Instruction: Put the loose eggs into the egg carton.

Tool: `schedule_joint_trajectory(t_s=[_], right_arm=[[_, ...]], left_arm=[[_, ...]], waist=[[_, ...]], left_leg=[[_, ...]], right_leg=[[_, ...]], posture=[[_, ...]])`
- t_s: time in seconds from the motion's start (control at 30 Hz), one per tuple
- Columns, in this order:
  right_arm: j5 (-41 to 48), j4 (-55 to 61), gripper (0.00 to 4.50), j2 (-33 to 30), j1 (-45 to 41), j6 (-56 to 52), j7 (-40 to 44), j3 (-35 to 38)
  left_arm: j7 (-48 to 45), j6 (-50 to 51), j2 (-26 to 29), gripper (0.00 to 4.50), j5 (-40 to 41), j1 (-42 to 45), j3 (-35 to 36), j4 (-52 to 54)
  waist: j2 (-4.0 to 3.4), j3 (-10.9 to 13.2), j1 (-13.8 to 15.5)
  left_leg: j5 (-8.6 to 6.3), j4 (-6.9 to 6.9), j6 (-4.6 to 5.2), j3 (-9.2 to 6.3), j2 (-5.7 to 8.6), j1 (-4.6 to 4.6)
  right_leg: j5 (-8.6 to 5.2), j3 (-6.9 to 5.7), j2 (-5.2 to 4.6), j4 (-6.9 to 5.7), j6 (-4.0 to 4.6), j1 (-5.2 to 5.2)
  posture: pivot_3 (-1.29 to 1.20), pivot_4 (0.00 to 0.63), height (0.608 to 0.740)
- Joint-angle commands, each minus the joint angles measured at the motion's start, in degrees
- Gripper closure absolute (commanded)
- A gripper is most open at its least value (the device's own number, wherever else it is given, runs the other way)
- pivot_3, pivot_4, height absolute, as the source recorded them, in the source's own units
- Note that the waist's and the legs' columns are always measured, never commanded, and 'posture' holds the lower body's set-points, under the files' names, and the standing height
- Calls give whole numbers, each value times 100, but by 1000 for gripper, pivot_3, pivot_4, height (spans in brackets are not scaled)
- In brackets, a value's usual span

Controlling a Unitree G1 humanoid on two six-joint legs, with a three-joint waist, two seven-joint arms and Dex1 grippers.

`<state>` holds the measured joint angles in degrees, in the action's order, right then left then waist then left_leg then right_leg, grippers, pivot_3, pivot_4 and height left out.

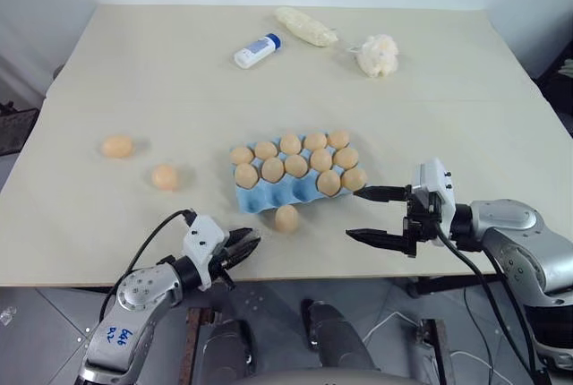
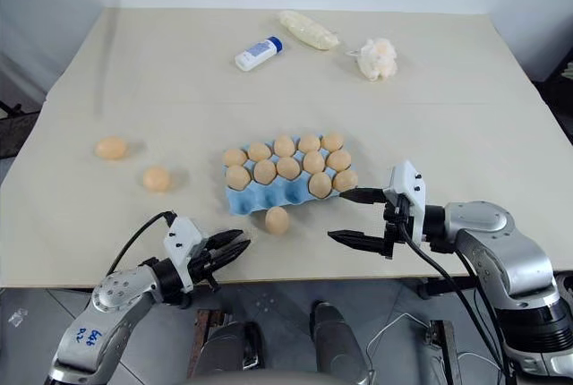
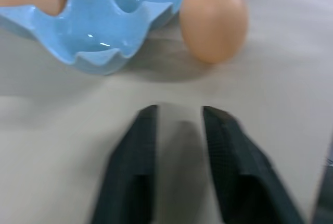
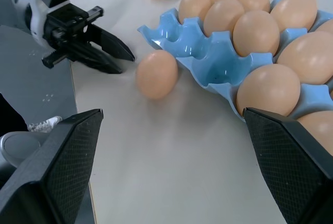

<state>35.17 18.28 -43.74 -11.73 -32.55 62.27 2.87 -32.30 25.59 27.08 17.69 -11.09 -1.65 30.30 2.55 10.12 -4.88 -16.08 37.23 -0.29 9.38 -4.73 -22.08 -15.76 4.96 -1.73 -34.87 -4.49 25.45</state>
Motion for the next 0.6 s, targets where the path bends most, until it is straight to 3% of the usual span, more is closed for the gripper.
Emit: schedule_joint_trajectory(t_s=[0.03, 0.2, 0.6], right_arm=[[153, 179, 0, -129, 58, 44, 92, 264], [132, 82, 0, -165, 39, 84, 142, 258], [75, -45, 0, -114, 191, 324, 306, 262]], left_arm=[[-57, 280, 53, 1629, 392, -107, 145, 526], [-98, 627, 131, 103, 758, -161, 215, 805], [292, 369, -36, 43, 500, 173, 37, 883]], waist=[[0, 0, 2], [0, 0, -4], [0, 0, 1]], left_leg=[[0, 0, 0, 0, 0, 0], [0, 3, 0, 0, 2, 0], [1, 4, 1, -1, 2, -1]], right_leg=[[0, 0, 0, 0, 0, 0], [0, 1, -1, 0, 0, 0], [0, 2, 1, 1, 0, -1]], posture=[[0, 150, 740], [0, 150, 740], [0, 150, 740]])
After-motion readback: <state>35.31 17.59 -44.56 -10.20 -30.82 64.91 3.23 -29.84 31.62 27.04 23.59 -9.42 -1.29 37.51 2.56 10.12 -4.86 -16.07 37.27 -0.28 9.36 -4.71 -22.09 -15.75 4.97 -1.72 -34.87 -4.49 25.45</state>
